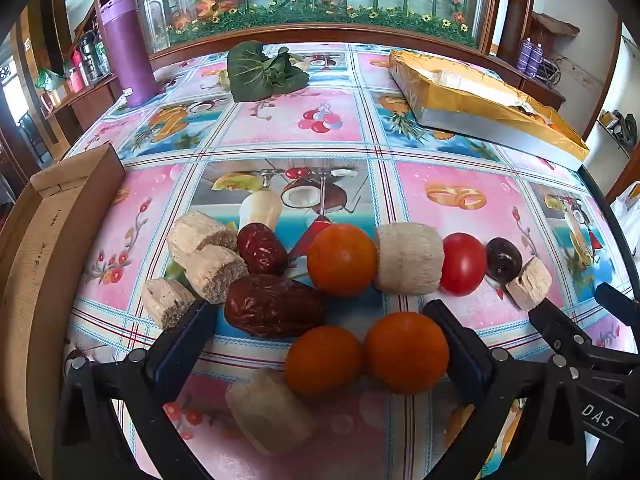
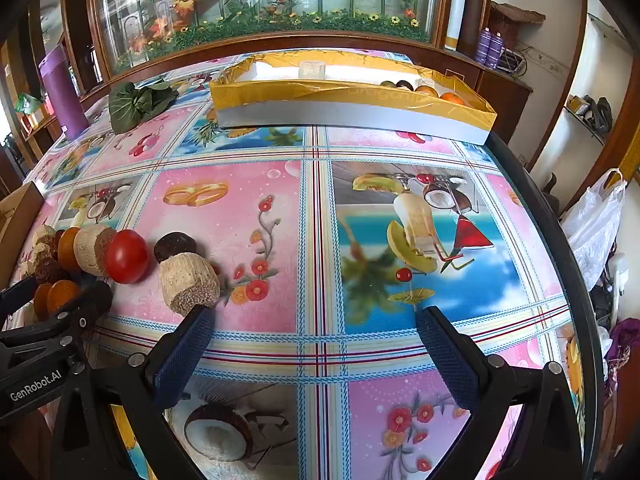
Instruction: Organize fruits
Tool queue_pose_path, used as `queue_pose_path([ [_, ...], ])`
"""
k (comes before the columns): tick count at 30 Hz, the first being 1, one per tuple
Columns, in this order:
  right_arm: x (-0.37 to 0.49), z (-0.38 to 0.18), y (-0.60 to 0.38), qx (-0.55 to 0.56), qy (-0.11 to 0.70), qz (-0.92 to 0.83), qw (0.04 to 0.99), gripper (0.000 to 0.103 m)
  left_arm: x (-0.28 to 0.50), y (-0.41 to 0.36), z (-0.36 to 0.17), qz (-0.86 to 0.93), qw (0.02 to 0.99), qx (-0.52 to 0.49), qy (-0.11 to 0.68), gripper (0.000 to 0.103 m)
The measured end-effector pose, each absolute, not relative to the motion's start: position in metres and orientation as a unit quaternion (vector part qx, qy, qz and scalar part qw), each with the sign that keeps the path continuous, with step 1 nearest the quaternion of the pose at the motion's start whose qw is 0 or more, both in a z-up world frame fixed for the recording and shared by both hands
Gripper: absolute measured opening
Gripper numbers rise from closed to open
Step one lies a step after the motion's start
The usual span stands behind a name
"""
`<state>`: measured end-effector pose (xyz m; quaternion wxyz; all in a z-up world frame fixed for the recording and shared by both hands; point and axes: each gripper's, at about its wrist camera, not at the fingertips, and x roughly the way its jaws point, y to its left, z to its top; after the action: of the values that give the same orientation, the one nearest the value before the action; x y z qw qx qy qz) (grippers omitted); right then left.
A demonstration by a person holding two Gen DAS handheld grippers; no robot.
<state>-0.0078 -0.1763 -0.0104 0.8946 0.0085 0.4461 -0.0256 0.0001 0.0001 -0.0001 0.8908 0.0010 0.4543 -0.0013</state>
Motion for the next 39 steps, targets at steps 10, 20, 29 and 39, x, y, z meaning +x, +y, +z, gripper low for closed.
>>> queue_pose_path([
  [10, -0.008, -0.010, -0.177, 0.013, 0.445, -0.024, 0.895, 0.102, 0.000, 0.000, 0.000, -0.001, 0.891, 0.001, 0.454, 0.103],
  [20, -0.008, -0.010, -0.177, 0.013, 0.445, -0.024, 0.895, 0.102, 0.000, 0.000, 0.000, -0.001, 0.891, 0.001, 0.454, 0.103],
  [29, -0.011, -0.009, -0.177, 0.028, 0.463, -0.038, 0.885, 0.102, 0.001, 0.007, 0.001, -0.053, 0.868, 0.029, 0.493, 0.103],
  [39, -0.040, 0.000, -0.170, 0.059, 0.469, -0.054, 0.880, 0.101, -0.077, 0.042, 0.060, -0.055, 0.913, 0.001, 0.404, 0.092],
])
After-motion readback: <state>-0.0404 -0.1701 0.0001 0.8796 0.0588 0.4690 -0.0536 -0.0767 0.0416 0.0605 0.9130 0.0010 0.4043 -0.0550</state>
